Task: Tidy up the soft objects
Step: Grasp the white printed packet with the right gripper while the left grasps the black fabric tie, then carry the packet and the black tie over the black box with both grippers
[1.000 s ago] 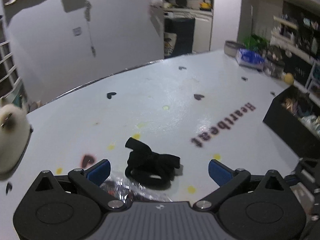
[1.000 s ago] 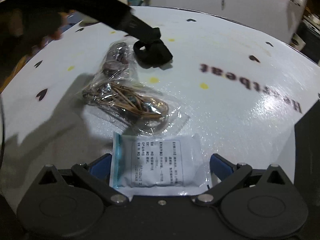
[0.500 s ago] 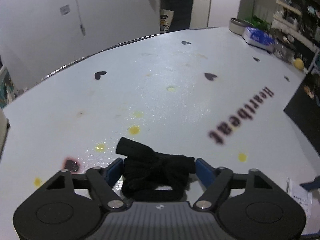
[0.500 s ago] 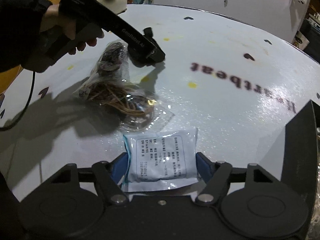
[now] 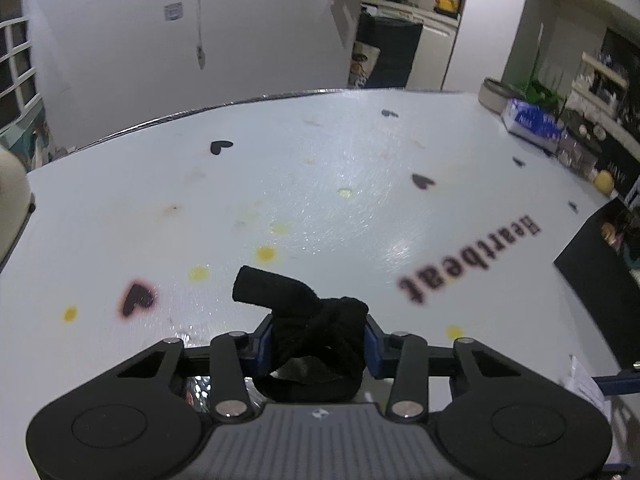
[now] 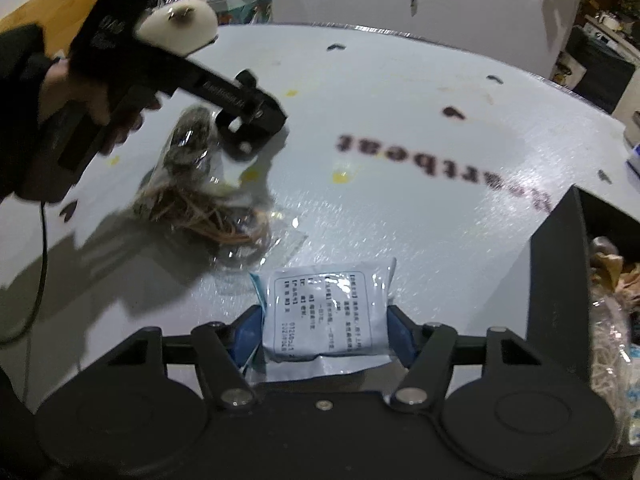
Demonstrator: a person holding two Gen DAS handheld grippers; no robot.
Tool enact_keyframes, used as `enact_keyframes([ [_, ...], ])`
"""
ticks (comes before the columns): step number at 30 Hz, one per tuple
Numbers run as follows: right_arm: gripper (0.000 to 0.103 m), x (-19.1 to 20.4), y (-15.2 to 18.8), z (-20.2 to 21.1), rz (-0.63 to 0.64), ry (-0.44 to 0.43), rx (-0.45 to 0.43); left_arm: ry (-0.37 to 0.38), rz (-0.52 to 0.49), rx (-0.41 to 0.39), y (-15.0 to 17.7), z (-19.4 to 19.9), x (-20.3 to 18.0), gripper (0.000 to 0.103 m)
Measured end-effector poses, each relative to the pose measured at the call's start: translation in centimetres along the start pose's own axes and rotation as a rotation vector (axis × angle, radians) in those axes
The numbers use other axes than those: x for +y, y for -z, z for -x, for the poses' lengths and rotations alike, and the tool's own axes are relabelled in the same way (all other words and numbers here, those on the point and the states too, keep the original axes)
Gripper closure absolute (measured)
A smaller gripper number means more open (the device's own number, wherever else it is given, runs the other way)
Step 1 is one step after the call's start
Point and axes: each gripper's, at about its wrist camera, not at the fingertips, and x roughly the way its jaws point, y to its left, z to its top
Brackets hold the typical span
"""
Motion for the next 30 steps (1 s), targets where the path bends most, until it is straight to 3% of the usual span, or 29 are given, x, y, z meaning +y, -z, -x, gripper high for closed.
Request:
enact_keyframes([
  [18,0.036,0.1,-2.1,7.0,-0.006,0.037,-0.246,-0.021,0.219,-0.190,2.7,11.6,-2.9,0.060],
  [30,0.036,-2.0,-1.1,11.9,-0.033,0.047,-0.380,-0.083,0.308,-0.258,4.3,16.9,-8.0,0.060],
])
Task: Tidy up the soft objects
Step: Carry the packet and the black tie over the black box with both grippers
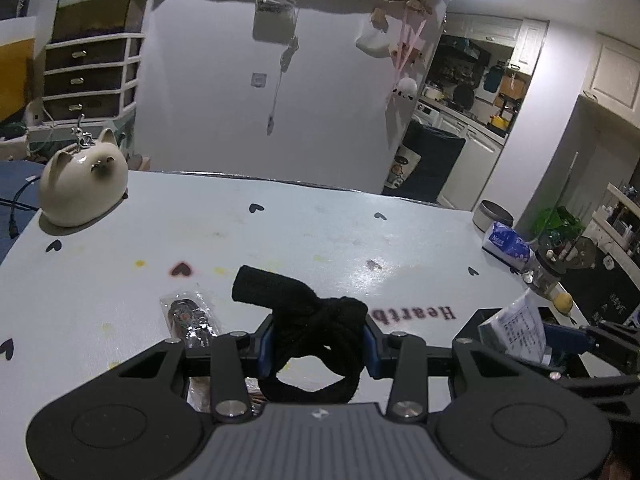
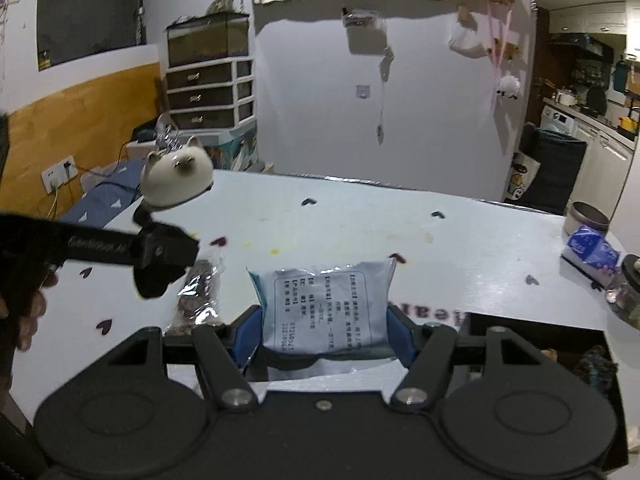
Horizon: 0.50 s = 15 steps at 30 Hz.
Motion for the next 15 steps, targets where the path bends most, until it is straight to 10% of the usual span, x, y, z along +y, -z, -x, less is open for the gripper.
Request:
enact_keyframes([
  [15,0.036,-9.9,1.3,3.7,-0.075,0.013,0.013,-0.025,0.041,-0.027,1.3,0.5,-9.5,0.060],
])
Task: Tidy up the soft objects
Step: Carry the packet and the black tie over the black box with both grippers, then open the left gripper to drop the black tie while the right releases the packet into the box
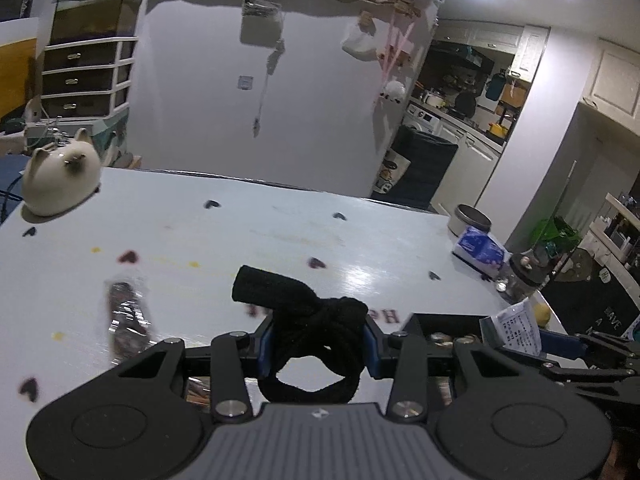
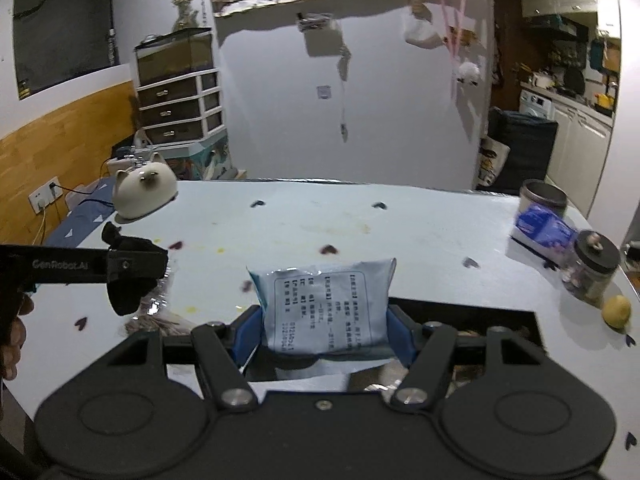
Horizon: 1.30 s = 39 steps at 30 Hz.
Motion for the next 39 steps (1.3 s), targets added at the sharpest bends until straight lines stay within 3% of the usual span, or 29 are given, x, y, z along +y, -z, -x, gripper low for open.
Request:
enact_keyframes([
  [17,0.036,-12.3,3.1,2.9,-0.104,0.081,0.068,0.132,-0.040,0.088,1.9,-6.5,-12.0,0.060],
  [22,0.036,-14.3,3.8,3.6,-0.134,0.095,0.075,0.168,-0.138,0.128,1.6,-10.1,-14.7,0.057],
  [23,0.036,-14.6,3.9,3.7,-0.139,0.097,0.076,0.174,-0.164,0.135,1.5,-10.8,-15.1,0.052],
  [26,0.036,-15.2,4.2,3.6,-0.154,0.101,0.084,0.194,-0.265,0.186,1.4,-13.3,-16.4,0.017],
  [28,0.036,-15.4,4.3,3.4,-0.160,0.100,0.090,0.180,-0.307,0.223,1.6,-14.6,-16.9,0.015],
  [31,0.036,-15.5,4.4,3.0,-0.169,0.098,0.103,0.165,-0.311,0.224,1.9,-14.9,-16.8,0.022],
  [36,0.036,-15.7,4.7,2.2,-0.195,0.090,0.126,0.196,-0.296,0.223,2.0,-13.9,-16.2,0.072],
  [38,0.036,-15.5,4.7,1.6,-0.202,0.079,0.139,0.206,-0.291,0.234,2.0,-13.9,-16.1,0.086],
  [39,0.036,-15.3,4.6,1.3,-0.204,0.071,0.147,0.211,-0.292,0.242,2.1,-14.1,-16.0,0.087],
])
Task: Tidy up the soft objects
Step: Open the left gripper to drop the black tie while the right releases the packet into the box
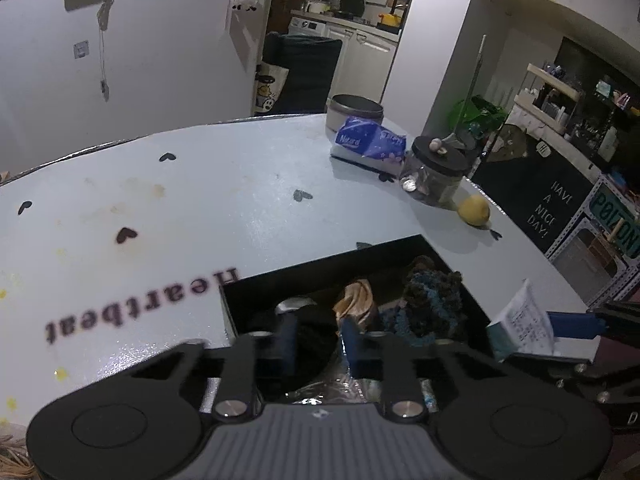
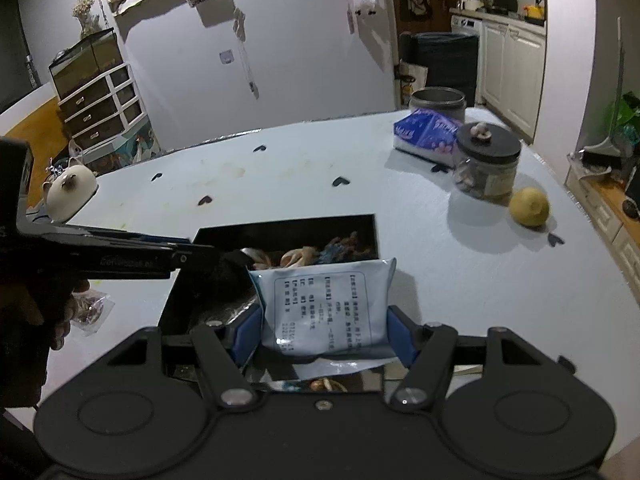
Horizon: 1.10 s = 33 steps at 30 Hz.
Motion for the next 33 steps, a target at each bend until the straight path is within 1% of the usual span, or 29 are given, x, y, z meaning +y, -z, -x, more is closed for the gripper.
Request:
enact_keyframes([
  [4,0.034,0.7,-0.3,-1.7,-0.005,-0.026,0.042,-0.002,0.005,0.019,0.0,-0.5,0.3,0.087],
  [5,0.030,0.9,-0.3,-2.1,-0.006,-0.019,0.058,0.001,0.008,0.022,0.0,-0.7,0.3,0.087],
  [6,0.023,1.0,-0.4,-2.6,-0.007,-0.008,0.077,0.003,0.009,0.026,0.0,-0.8,0.4,0.087],
  [8,0.021,1.3,-0.4,-2.9,-0.001,0.008,0.095,0.007,0.010,0.034,0.0,-1.2,0.5,0.087],
  [9,0.018,1.3,-0.3,-2.8,0.004,0.016,0.094,0.011,0.010,0.038,-0.1,-1.3,0.6,0.087],
  [10,0.017,1.4,-0.3,-2.7,0.009,0.024,0.090,0.013,0.008,0.043,-0.1,-1.6,0.7,0.087],
  [11,0.018,1.4,-0.3,-2.6,0.010,0.027,0.083,0.015,0.006,0.048,-0.2,-1.9,0.7,0.087],
  [13,0.029,1.3,-0.4,-2.4,0.004,0.010,0.075,0.016,-0.001,0.061,-0.3,-2.6,0.8,0.087],
  [14,0.045,1.2,-0.4,-2.5,0.002,-0.002,0.081,0.014,-0.006,0.071,-0.3,-3.0,0.8,0.087],
  [15,0.057,1.3,-0.5,-2.7,0.003,-0.009,0.092,0.012,-0.012,0.078,-0.3,-3.4,0.7,0.087],
  [18,0.064,1.9,-0.5,-4.0,0.025,-0.044,0.144,0.004,-0.027,0.107,-0.3,-4.7,0.9,0.087],
  [19,0.065,2.0,-0.4,-4.8,0.029,-0.054,0.174,-0.003,-0.033,0.116,-0.2,-5.2,0.9,0.087],
  [20,0.067,2.2,-0.3,-5.6,0.030,-0.046,0.210,-0.010,-0.038,0.124,-0.2,-5.6,1.0,0.087],
  [23,0.067,2.7,0.3,-7.3,0.080,0.043,0.282,-0.019,-0.050,0.128,-0.1,-6.3,1.2,0.087],
  [25,0.065,2.8,0.4,-7.8,0.092,0.053,0.306,-0.024,-0.051,0.129,-0.3,-6.4,1.2,0.086],
  [27,0.058,2.9,0.4,-8.2,0.102,0.053,0.323,-0.024,-0.047,0.128,-0.3,-6.4,1.2,0.086],
  [28,0.057,3.0,0.5,-8.4,0.110,0.057,0.329,-0.023,-0.043,0.125,-0.3,-6.2,1.2,0.085],
  [30,0.054,2.8,0.5,-8.7,0.111,0.061,0.331,-0.019,-0.031,0.118,-0.3,-5.9,1.3,0.079],
  [33,0.053,2.3,0.4,-8.4,0.083,0.049,0.325,-0.014,-0.011,0.098,-0.3,-5.1,1.3,0.071],
])
